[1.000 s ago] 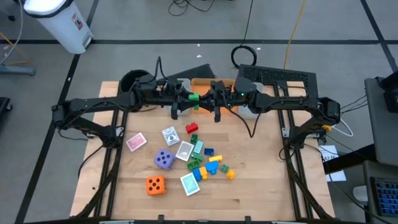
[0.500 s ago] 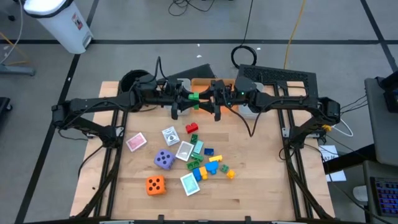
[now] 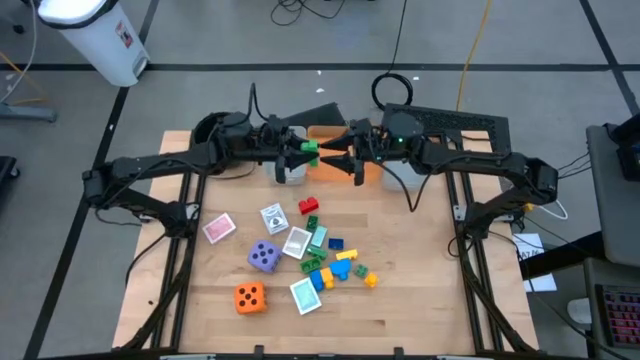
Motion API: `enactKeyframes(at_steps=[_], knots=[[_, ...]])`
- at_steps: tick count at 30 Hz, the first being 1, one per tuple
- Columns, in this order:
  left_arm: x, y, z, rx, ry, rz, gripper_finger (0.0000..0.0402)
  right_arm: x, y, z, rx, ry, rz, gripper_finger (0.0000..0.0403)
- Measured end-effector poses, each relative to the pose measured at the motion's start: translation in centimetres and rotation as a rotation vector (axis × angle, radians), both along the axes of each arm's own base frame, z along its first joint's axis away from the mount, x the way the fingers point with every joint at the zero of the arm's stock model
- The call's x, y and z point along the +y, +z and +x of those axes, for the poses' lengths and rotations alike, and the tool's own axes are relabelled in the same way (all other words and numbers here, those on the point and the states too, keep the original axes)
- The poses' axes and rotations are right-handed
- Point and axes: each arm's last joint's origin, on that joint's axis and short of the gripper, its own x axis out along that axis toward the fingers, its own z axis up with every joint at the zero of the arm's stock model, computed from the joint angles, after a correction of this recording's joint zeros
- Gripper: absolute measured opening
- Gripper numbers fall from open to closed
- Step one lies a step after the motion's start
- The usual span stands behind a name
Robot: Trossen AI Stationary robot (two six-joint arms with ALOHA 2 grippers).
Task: Pick & Place Toys
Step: Put the top green game piece into the orange bin
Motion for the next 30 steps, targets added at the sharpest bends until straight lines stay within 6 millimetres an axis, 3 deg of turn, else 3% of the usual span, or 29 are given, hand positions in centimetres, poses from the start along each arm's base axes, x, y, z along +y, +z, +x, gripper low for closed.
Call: enactKeyframes(at_steps=[9,14,23,30], knots=[[2.0,0.8,-2.6,0.064,0.100,-0.008,0.0147,0.0,1.0,-0.8,-0.028,-0.008,0.022,0.0215],[2.9,2.9,-3.2,0.230,0.142,0.058,0.0147,0.4,0.8,-0.6,-0.016,0.005,0.066,0.0211],[4.2,5.2,-1.4,0.426,0.114,0.191,0.0147,-0.6,0.6,-2.1,0.093,-0.045,0.042,0.0210],[6.5,2.9,1.6,0.551,0.112,0.132,0.0147,-0.7,-1.4,-4.8,0.446,-0.253,0.007,0.0208]])
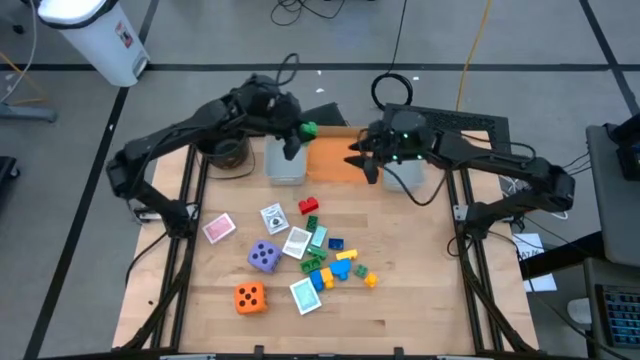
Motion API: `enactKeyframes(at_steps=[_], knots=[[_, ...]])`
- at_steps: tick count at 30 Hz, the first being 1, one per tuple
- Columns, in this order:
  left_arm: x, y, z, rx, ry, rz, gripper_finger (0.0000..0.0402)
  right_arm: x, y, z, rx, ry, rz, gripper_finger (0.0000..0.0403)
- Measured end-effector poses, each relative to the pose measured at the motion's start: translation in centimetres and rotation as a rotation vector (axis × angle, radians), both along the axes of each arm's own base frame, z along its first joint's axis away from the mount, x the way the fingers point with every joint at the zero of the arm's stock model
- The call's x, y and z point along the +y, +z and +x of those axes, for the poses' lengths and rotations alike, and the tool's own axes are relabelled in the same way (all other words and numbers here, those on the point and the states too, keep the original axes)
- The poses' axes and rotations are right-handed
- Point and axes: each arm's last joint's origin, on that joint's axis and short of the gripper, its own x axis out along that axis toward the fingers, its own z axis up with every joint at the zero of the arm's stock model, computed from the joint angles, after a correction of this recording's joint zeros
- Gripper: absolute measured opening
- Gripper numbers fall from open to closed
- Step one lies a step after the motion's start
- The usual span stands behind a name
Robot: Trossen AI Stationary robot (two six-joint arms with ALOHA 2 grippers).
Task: Pick & Place Toys
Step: Put the top green game piece into the orange bin
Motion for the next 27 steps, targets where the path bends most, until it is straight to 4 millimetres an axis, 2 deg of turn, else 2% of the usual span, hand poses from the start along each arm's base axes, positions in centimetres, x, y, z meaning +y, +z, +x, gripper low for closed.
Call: enactKeyframes(at_steps=[6,10,15,20,27], knots=[[3.1,-2.9,2.8,0.114,0.050,-0.092,0.0147,0.3,-1.5,-1.4,0.251,-0.176,-0.062,0.0206],[5.5,-4.5,4.7,0.196,0.103,-0.130,0.0147,0.2,-2.0,-1.6,0.284,-0.180,-0.086,0.0206],[8.8,-6.0,6.5,0.270,0.166,-0.170,0.0147,-0.2,-4.3,-2.6,0.336,-0.209,-0.059,0.0206],[11.6,-7.4,7.4,0.339,0.201,-0.221,0.0147,-0.4,-7.1,-4.4,0.329,-0.272,0.001,0.0206],[13.3,-10.0,8.5,0.410,0.181,-0.235,0.0147,0.2,-9.8,-6.8,0.222,-0.341,0.046,0.0206]])
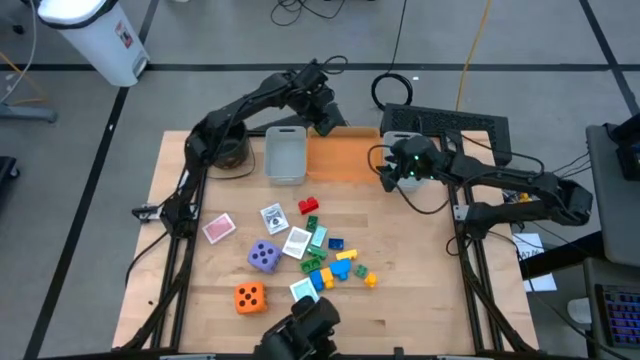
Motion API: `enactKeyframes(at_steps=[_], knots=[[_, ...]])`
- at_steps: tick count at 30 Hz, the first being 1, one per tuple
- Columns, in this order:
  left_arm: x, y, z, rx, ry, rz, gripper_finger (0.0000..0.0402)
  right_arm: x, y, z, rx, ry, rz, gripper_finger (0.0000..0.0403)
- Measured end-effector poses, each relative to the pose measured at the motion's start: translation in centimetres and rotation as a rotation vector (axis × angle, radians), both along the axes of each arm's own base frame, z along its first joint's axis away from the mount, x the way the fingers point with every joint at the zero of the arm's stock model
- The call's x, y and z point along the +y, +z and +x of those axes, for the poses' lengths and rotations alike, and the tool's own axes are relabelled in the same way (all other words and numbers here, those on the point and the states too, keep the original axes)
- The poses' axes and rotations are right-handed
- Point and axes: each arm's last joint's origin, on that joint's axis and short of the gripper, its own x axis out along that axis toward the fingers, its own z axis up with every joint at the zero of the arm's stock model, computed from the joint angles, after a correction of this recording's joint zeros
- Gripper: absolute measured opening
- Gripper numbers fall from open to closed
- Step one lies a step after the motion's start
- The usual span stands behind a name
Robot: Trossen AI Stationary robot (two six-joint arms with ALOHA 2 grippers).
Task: Pick & Place Toys
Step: Put the top green game piece into the orange bin
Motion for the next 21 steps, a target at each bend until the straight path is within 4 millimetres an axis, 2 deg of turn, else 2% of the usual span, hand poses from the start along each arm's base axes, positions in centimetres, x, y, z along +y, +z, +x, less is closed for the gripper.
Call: enactKeyframes(at_steps=[5,12,16,21], knots=[[0.7,-2.3,0.1,0.065,-0.019,-0.031,0.0147,0.3,-0.5,-0.8,-0.018,-0.015,0.009,0.0206],[0.6,-3.4,0.0,0.133,-0.096,-0.010,0.0147,0.2,-0.4,-0.7,-0.036,-0.020,0.004,0.0206],[-0.5,-3.3,0.8,0.136,-0.144,0.001,0.0147,0.2,-0.2,-0.6,-0.053,-0.020,-0.005,0.0206],[-3.3,-3.5,2.2,0.197,-0.271,0.038,0.0147,0.2,-0.2,-0.6,-0.054,-0.019,-0.007,0.0206]])
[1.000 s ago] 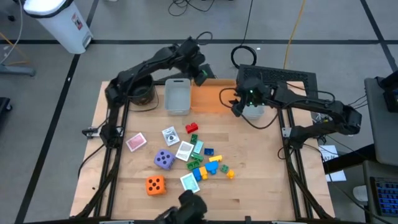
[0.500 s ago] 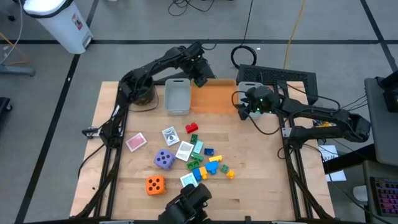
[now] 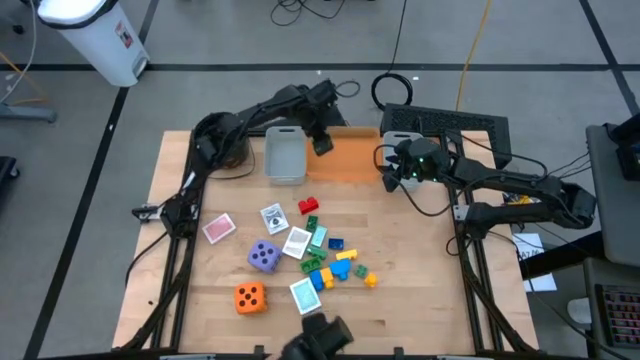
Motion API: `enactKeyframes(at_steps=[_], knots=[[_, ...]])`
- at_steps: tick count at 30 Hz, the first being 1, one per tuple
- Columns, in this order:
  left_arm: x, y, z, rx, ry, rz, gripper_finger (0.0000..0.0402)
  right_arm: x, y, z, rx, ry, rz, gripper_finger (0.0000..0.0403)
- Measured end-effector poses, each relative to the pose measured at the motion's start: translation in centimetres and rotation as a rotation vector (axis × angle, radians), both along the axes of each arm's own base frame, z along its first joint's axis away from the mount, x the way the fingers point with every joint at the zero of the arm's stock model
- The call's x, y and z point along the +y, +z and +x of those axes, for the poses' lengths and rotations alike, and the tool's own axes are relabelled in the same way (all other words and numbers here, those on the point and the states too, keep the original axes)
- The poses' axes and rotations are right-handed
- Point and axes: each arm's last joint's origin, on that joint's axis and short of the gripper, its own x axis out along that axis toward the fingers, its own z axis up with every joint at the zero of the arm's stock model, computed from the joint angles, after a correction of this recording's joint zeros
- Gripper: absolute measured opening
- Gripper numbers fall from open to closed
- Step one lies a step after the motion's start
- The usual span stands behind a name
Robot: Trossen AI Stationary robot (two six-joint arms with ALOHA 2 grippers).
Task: Pick & Place Toys
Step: Put the top green game piece into the orange bin
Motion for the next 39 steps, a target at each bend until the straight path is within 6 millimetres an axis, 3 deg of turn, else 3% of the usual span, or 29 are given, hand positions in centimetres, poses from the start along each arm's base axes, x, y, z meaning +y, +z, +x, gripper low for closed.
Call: enactKeyframes(at_steps=[4,8,17,39], knots=[[-2.2,-0.1,1.2,0.035,-0.101,0.060,0.0147,0.0,0.0,0.0,-0.001,-0.001,0.001,0.0206],[-3.1,-0.7,1.7,0.056,-0.153,0.065,0.0147,0.0,0.0,0.0,-0.006,-0.007,0.009,0.0206],[-2.6,-3.9,2.1,0.129,-0.110,-0.009,0.0147,0.0,0.0,0.0,-0.021,-0.025,0.033,0.0205],[-3.3,-6.0,2.2,0.192,-0.173,-0.037,0.0147,0.0,0.0,0.0,-0.023,-0.027,0.036,0.0205]])
